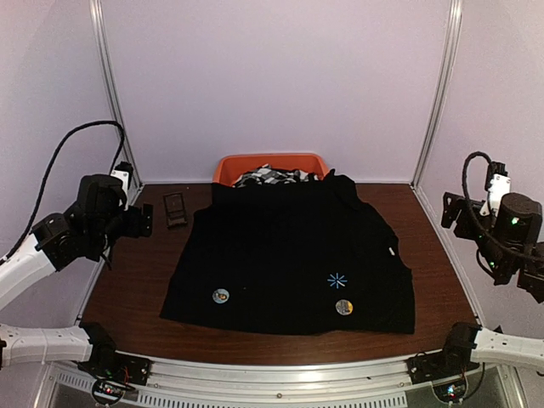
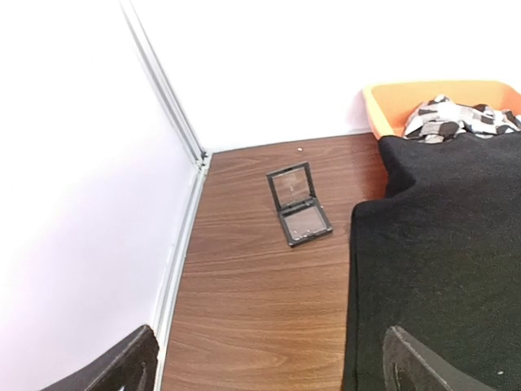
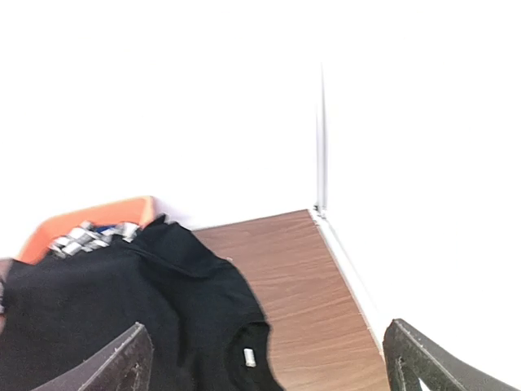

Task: Pin the brooch onto the clothing
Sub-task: Reset both arms

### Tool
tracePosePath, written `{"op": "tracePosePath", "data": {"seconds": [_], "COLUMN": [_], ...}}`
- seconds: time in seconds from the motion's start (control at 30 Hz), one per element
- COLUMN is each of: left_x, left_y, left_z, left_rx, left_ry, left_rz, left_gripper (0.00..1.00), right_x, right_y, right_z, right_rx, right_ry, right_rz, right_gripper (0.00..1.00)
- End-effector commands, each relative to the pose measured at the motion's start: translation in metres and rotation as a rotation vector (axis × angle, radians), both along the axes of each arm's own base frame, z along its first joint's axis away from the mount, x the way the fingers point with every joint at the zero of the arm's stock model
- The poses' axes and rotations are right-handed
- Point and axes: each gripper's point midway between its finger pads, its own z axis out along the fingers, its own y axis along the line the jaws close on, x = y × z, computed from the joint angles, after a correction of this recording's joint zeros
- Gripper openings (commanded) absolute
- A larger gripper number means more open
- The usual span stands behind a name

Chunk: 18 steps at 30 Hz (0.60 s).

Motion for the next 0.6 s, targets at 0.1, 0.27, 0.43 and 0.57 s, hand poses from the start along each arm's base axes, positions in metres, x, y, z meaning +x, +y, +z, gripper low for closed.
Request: {"op": "tracePosePath", "data": {"seconds": [0.1, 0.27, 0.43, 0.57], "left_x": [0.005, 0.008, 0.01, 0.013], "left_y": [0.016, 0.015, 0.014, 0.011], "left_z": [0.016, 0.01, 0.003, 0.001], "left_rx": [-0.015, -0.008, 0.004, 0.001], "left_ry": [-0.115, -0.099, -0.076, -0.066], "left_rz": [0.064, 0.073, 0.075, 0.072], "left_gripper": [0.98, 0.98, 0.98, 0.98], "right_x": [-0.001, -0.003, -0.004, -0.003], "right_y": [-0.012, -0.013, -0.012, -0.011], "right_z": [-0.002, 0.001, 0.0, -0.004], "right_rx": [-0.108, -0.097, -0.086, -0.092], "right_ry": [-0.01, -0.024, -0.03, -0.002], "right_rz": [-0.062, -0.053, -0.034, -0.036], "right_gripper": [1.0, 1.0, 1.0, 1.0]}}
